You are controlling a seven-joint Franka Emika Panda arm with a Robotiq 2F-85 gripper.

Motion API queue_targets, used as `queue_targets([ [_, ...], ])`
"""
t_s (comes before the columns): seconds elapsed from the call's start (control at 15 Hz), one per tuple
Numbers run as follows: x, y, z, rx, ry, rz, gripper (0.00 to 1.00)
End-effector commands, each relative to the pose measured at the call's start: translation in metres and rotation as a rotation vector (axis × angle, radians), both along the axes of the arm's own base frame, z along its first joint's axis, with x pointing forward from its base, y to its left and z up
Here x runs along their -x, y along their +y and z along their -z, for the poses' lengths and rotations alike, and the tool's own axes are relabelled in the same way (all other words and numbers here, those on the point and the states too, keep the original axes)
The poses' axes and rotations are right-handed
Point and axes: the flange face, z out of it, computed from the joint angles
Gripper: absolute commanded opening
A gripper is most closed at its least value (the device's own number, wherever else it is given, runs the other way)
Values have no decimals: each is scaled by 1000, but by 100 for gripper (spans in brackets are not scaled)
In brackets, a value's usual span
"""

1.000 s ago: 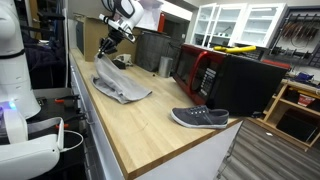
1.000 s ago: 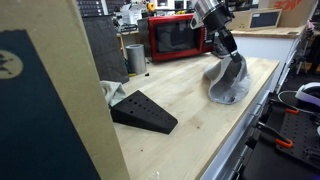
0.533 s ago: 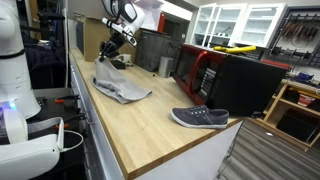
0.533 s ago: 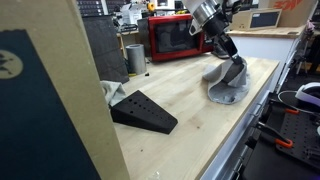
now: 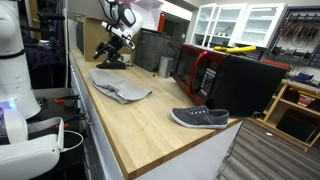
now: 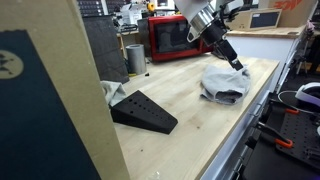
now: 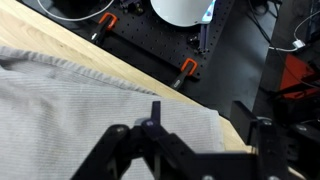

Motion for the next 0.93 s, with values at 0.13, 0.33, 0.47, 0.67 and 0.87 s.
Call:
queue_targets([
  [0.13, -22, -44, -30, -75, -247, 97, 100],
  [0.33, -31, -92, -28, -103, -375, 135, 100],
  [0.47, -34, -127, -19, -135, -465, 160, 100],
  [0.67, -35, -177, -2, -125, -577, 222, 100],
  [0.87, -36, -188, 1, -106, -569, 263, 100],
])
